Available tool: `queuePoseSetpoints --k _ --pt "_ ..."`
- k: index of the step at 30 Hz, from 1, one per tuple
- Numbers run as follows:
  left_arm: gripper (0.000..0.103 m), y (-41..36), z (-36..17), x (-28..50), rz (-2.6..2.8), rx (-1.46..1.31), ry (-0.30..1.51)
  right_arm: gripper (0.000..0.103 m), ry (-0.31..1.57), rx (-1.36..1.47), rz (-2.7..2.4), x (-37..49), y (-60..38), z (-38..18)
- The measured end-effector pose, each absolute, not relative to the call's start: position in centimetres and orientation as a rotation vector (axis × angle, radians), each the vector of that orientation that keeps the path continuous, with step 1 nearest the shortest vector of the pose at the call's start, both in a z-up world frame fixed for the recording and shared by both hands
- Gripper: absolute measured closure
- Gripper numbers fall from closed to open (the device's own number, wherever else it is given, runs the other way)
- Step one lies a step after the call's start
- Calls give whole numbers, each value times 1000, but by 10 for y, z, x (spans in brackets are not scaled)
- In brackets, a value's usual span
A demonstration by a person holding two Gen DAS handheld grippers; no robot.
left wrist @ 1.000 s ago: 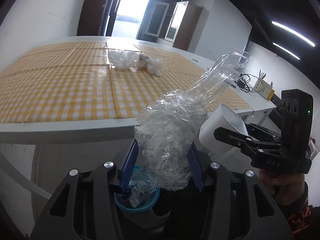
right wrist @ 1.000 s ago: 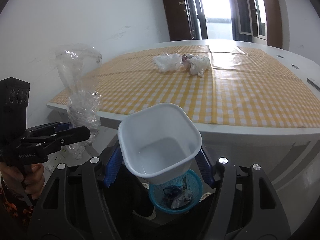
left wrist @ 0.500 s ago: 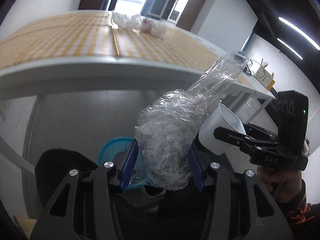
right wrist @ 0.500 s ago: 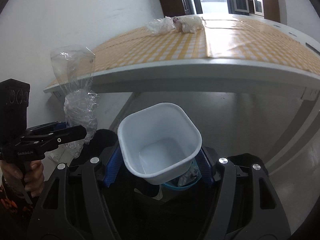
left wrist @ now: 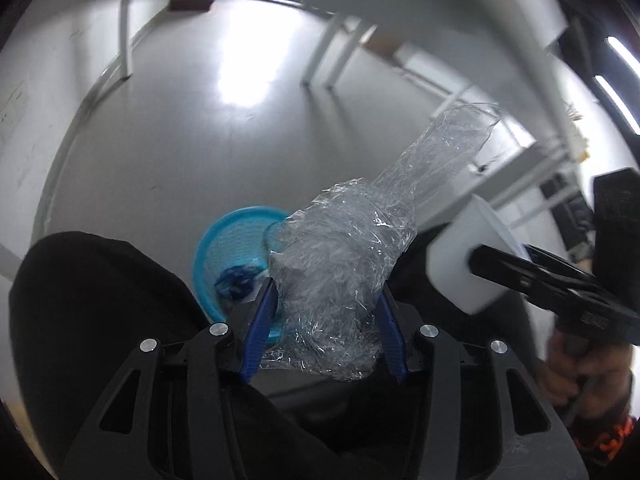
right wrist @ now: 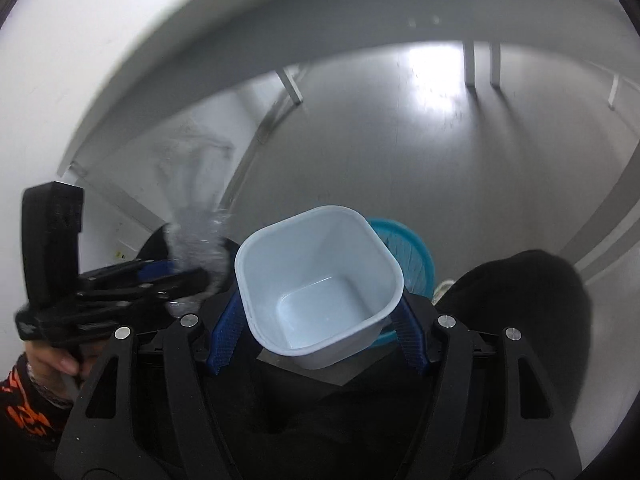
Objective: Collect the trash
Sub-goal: 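Carry the clear bag and white cup down over the blue basket, then open the left tool while the right tool opens, dropping bag and cup into the basket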
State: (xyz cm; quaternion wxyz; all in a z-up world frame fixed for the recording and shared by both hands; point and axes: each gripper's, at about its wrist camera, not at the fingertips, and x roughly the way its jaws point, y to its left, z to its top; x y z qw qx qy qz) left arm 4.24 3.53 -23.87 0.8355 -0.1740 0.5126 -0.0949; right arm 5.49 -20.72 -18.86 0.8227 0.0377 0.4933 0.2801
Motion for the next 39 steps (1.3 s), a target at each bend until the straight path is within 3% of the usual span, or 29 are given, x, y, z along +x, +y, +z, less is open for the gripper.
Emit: queuePoseSetpoints --k 7,33,39 --pt "56 62 -300 78 -115 -524 1219 40 1148 53 546 89 -183 -231" --pt "56 72 -416 168 -6 -687 1515 40 1497 175 396 195 -168 -372" --pt "56 89 -450 169 60 -843 1593 40 1566 210 339 213 -170 -408"
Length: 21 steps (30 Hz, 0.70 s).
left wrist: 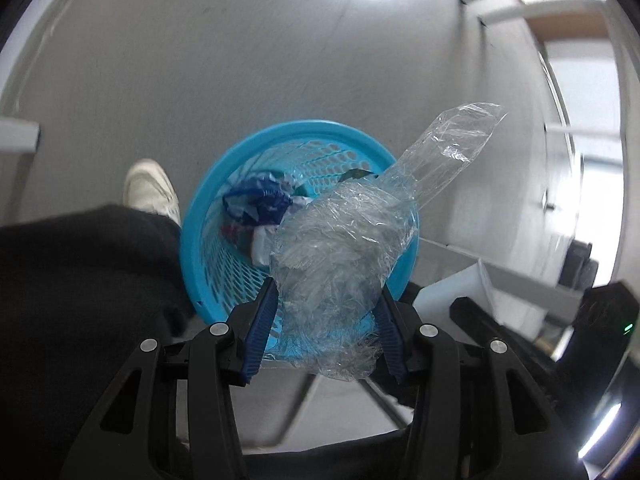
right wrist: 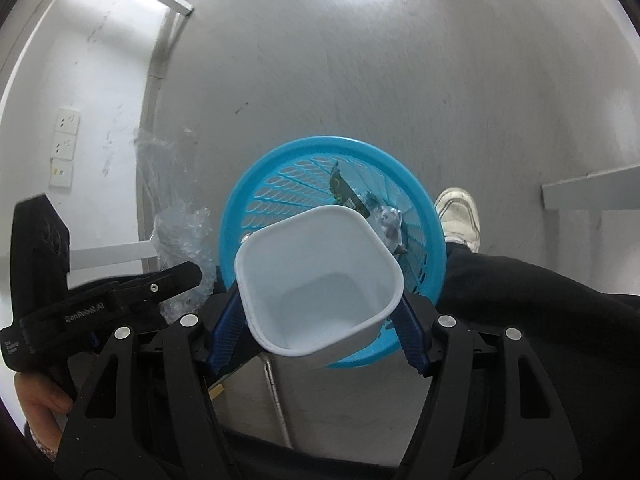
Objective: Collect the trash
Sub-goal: 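Open the left tool while the right tool opens, dropping bag and cup into the basket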
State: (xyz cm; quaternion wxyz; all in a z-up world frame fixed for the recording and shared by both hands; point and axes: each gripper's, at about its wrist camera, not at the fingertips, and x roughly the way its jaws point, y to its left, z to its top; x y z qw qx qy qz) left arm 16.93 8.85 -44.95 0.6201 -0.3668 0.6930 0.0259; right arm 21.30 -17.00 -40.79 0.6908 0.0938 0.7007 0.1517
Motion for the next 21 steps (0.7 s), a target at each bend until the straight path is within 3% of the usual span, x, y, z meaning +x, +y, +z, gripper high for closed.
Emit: queuePoseSetpoints --k 10,12,13,15,21 --pt "56 84 -454 173 110 -792 1623 40 1620 206 302 227 -168 -436" --pt "52 83 -456 173 99 -813 1620 39 1627 220 303 228 -168 -437" --pt "48 84 -457 174 96 -838 1619 31 1632 235 308 229 -168 -440" --pt "31 91 -460 172 109 -884 1613 16 1619 251 304 231 -171 -441" --pt "33 98 -445 173 158 -838 1541 16 1592 240 273 231 -173 -437"
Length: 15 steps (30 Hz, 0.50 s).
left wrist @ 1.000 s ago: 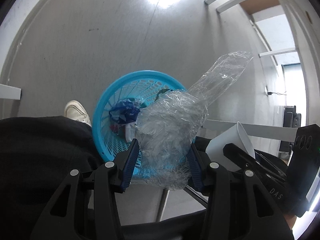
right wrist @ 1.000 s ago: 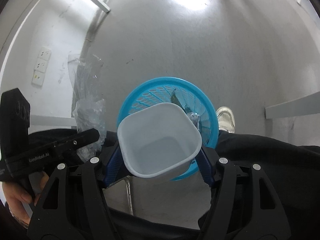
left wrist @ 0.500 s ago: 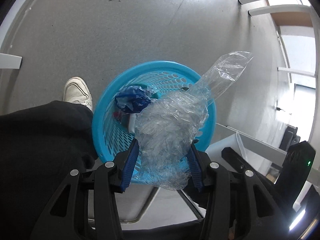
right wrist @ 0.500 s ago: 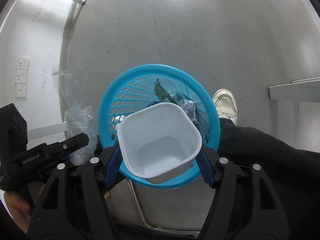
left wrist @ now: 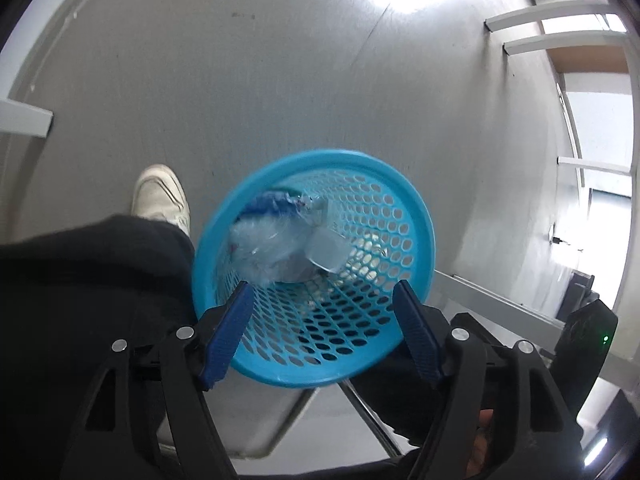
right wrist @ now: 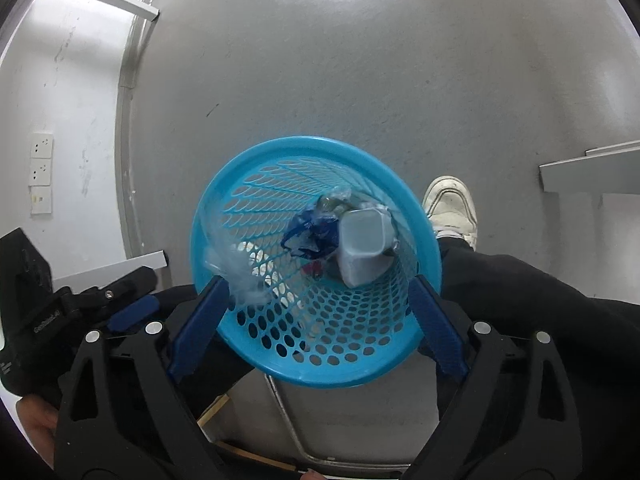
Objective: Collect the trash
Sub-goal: 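Open the left tool while the right tool opens, dropping bag and cup into the basket, then raise both open tools back toward the table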
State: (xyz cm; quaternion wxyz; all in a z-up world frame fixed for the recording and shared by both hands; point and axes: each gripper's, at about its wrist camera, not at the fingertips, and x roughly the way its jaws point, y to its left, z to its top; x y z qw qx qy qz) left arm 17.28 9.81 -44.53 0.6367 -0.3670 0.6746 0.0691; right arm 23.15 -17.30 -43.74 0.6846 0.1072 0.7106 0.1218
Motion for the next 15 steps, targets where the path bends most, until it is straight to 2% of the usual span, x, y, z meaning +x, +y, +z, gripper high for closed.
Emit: queuePoseSetpoints --k 15 --pt "35 79 -410 174 177 -561 1481 16 1438 80 287 213 -166 -389"
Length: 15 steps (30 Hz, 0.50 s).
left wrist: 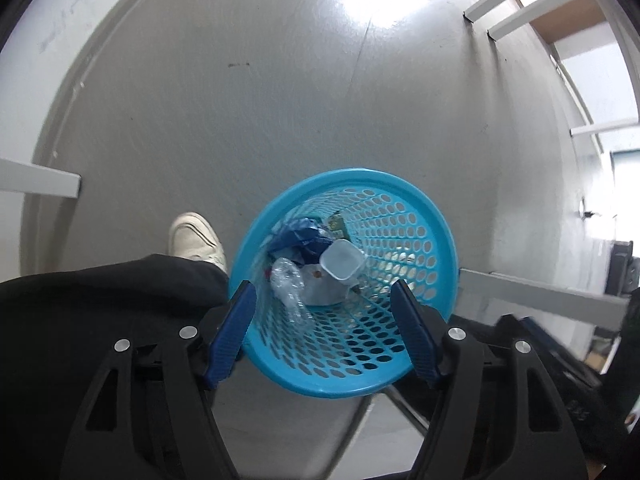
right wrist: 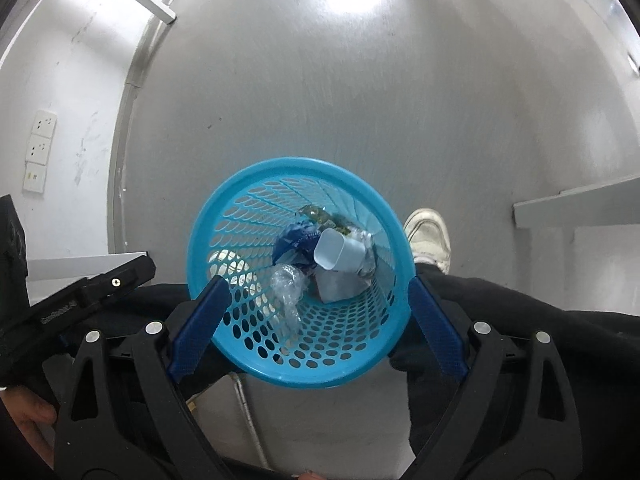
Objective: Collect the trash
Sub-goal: 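Raise both open tools back toward the table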
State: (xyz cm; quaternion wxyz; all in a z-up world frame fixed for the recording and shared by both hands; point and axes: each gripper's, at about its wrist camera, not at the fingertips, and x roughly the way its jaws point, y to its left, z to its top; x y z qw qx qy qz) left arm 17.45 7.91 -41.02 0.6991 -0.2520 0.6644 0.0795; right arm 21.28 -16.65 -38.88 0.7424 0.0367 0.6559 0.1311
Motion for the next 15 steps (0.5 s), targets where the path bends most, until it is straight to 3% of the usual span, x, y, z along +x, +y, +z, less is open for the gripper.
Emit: queuePoseSetpoints --k 15 --pt "33 70 -342 147 172 -374 1279 16 1259 8 336 169 -172 -322"
